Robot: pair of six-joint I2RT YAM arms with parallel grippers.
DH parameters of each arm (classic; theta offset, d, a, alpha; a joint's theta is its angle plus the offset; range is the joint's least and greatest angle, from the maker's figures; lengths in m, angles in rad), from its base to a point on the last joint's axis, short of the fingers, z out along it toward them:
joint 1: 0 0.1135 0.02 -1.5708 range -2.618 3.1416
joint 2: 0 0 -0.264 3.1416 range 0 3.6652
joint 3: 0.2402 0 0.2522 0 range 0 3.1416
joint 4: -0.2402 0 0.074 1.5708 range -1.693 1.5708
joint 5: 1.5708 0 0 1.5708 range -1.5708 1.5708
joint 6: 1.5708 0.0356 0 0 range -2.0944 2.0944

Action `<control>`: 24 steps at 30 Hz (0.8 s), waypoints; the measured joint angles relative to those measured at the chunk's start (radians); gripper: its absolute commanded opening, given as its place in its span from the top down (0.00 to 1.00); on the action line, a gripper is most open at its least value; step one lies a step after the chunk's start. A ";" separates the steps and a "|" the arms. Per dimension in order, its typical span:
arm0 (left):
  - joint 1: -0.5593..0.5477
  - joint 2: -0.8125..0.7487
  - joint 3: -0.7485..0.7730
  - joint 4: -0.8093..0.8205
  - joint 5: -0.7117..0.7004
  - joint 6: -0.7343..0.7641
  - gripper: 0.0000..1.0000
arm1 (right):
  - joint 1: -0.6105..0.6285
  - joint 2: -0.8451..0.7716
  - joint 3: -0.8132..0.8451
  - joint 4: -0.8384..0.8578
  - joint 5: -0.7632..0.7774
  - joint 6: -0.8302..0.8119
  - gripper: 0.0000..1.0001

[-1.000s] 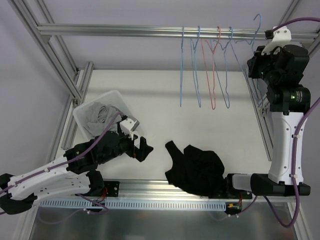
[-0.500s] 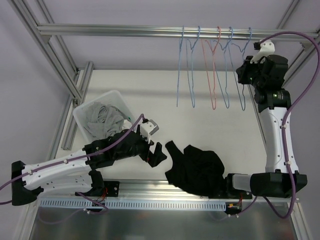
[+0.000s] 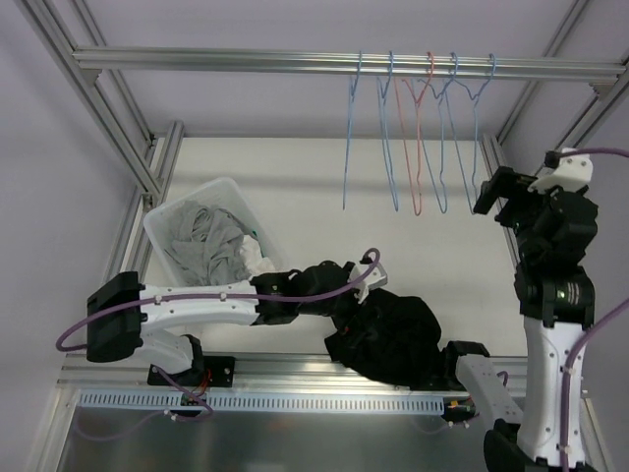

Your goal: Remove the tank top from the hanger

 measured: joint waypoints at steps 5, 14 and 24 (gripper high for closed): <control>-0.028 0.161 0.107 0.024 -0.019 0.025 0.01 | -0.002 -0.190 -0.013 -0.071 0.079 0.013 0.01; -0.091 0.511 0.292 0.040 -0.102 0.055 0.01 | -0.002 -0.318 -0.012 -0.157 -0.033 0.016 0.01; -0.139 0.636 0.323 0.062 -0.307 -0.006 1.00 | -0.002 -0.374 0.006 -0.209 -0.152 0.013 0.01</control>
